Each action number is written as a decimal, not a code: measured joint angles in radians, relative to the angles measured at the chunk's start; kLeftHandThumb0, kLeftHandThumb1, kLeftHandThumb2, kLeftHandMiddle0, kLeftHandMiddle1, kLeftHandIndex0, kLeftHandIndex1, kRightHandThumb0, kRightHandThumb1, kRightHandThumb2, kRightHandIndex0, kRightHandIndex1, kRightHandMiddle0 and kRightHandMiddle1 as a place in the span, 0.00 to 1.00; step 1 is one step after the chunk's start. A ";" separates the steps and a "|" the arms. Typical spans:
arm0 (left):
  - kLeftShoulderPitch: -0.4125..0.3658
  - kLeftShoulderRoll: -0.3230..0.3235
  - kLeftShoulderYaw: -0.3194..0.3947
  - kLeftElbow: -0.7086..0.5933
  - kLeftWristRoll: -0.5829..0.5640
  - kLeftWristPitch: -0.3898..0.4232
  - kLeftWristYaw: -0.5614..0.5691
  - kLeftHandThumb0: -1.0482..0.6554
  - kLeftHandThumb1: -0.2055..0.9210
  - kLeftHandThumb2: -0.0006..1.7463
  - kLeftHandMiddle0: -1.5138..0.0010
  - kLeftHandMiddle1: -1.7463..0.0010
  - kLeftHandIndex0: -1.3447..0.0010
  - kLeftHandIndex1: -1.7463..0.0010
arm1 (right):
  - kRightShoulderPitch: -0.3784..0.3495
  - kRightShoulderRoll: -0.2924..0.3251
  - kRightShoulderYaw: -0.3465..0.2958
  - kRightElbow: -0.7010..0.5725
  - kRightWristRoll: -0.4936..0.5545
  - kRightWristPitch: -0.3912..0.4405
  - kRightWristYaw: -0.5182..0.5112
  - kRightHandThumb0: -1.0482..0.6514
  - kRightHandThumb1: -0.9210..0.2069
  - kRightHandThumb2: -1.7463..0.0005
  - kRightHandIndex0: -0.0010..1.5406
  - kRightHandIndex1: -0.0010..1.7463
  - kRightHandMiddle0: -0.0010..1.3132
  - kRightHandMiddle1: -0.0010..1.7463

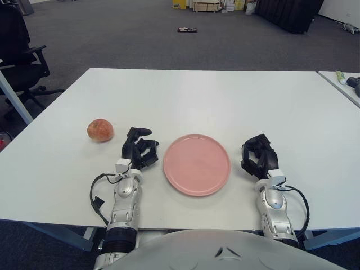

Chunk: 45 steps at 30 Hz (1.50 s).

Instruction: Put the apple into the plate.

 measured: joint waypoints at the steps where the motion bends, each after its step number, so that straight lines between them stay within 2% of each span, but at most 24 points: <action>1: 0.000 -0.005 0.001 0.006 0.011 -0.014 0.016 0.61 0.56 0.64 0.58 0.16 0.72 0.00 | 0.000 0.000 0.000 -0.001 -0.001 0.001 -0.002 0.39 0.25 0.47 0.41 0.78 0.28 1.00; 6: 0.007 -0.019 -0.003 0.028 0.108 -0.077 0.122 0.61 0.54 0.66 0.58 0.12 0.73 0.00 | 0.000 0.000 0.001 -0.001 -0.005 0.002 -0.007 0.39 0.25 0.48 0.40 0.78 0.28 1.00; 13: 0.014 -0.010 -0.029 0.019 0.336 -0.161 0.328 0.61 0.53 0.69 0.61 0.06 0.74 0.00 | 0.000 -0.002 0.000 0.002 -0.007 0.002 -0.013 0.39 0.25 0.48 0.38 0.78 0.28 1.00; 19: -0.049 0.080 -0.070 0.098 0.578 -0.217 0.554 0.61 0.54 0.68 0.61 0.06 0.75 0.00 | -0.006 -0.002 0.004 0.005 -0.006 0.004 -0.012 0.39 0.25 0.48 0.37 0.78 0.28 1.00; 23: -0.101 0.153 -0.097 0.177 0.714 -0.219 0.720 0.61 0.56 0.65 0.60 0.12 0.73 0.00 | -0.007 -0.002 0.004 0.006 -0.005 0.005 -0.013 0.39 0.25 0.47 0.38 0.79 0.28 1.00; 24: -0.112 0.163 -0.102 0.192 0.735 -0.218 0.757 0.61 0.62 0.59 0.63 0.14 0.74 0.00 | -0.007 -0.002 0.004 0.007 -0.004 0.004 -0.013 0.39 0.25 0.47 0.38 0.79 0.28 1.00; 25: -0.123 0.172 -0.106 0.204 0.753 -0.217 0.799 0.61 0.73 0.49 0.67 0.16 0.78 0.00 | -0.007 -0.002 0.004 0.007 -0.004 0.003 -0.012 0.39 0.25 0.47 0.38 0.79 0.28 1.00; 26: -0.133 0.178 -0.110 0.218 0.771 -0.214 0.842 0.54 0.83 0.43 0.74 0.19 0.81 0.00 | -0.007 -0.002 0.004 0.007 -0.004 0.002 -0.012 0.39 0.25 0.47 0.39 0.79 0.28 1.00; 27: -0.140 0.183 -0.112 0.229 0.788 -0.209 0.879 0.51 0.86 0.40 0.76 0.20 0.82 0.00 | -0.007 -0.002 0.003 0.007 -0.004 0.002 -0.012 0.39 0.25 0.47 0.39 0.79 0.28 1.00; 28: -0.148 0.187 -0.115 0.240 0.800 -0.205 0.918 0.43 0.91 0.46 0.84 0.25 0.89 0.13 | -0.007 -0.002 0.003 0.007 -0.004 0.001 -0.012 0.39 0.26 0.47 0.40 0.79 0.28 1.00; 29: -0.159 0.189 -0.118 0.251 0.812 -0.201 0.960 0.40 0.93 0.48 0.87 0.27 0.91 0.18 | -0.007 -0.002 0.003 0.007 -0.004 0.000 -0.012 0.39 0.26 0.47 0.40 0.79 0.28 1.00; 31: -0.184 0.191 -0.122 0.279 0.835 -0.181 1.043 0.29 0.97 0.51 0.95 0.39 0.96 0.37 | -0.007 -0.002 0.003 0.008 -0.003 -0.001 -0.012 0.39 0.26 0.47 0.41 0.79 0.29 1.00; 32: -0.199 0.191 -0.125 0.298 0.844 -0.162 1.088 0.26 0.98 0.52 0.96 0.45 0.98 0.45 | -0.007 -0.002 0.002 0.009 -0.002 -0.001 -0.012 0.39 0.26 0.47 0.41 0.78 0.29 1.00; 34: -0.223 0.191 -0.127 0.326 0.853 -0.129 1.149 0.23 0.99 0.52 0.98 0.51 0.99 0.52 | -0.009 -0.002 0.001 0.011 -0.001 -0.001 -0.012 0.39 0.26 0.46 0.41 0.78 0.29 1.00; 36: -0.240 0.192 -0.130 0.344 0.853 -0.104 1.187 0.19 1.00 0.51 0.99 0.65 0.99 0.64 | -0.012 -0.002 0.001 0.013 0.000 -0.001 -0.012 0.39 0.27 0.46 0.41 0.78 0.29 1.00; 38: -0.252 0.194 -0.130 0.357 0.852 -0.066 1.203 0.12 1.00 0.47 1.00 0.85 1.00 0.82 | -0.012 -0.002 0.001 0.013 0.000 -0.001 -0.012 0.39 0.27 0.46 0.42 0.78 0.29 1.00; 39: -0.256 0.195 -0.129 0.363 0.850 -0.047 1.207 0.11 1.00 0.46 1.00 0.88 1.00 0.85 | -0.012 -0.002 0.001 0.013 -0.001 -0.001 -0.012 0.38 0.27 0.46 0.42 0.78 0.29 1.00; 41: -0.266 0.197 -0.130 0.375 0.849 -0.008 1.217 0.05 1.00 0.35 1.00 0.95 1.00 0.94 | -0.012 -0.002 0.001 0.013 -0.001 -0.001 -0.013 0.38 0.28 0.45 0.42 0.79 0.30 1.00; 45: -0.307 0.209 -0.124 0.420 0.839 0.088 1.250 0.01 1.00 0.23 1.00 0.99 1.00 0.98 | -0.012 -0.002 0.002 0.013 -0.004 -0.001 -0.015 0.38 0.28 0.45 0.42 0.79 0.30 1.00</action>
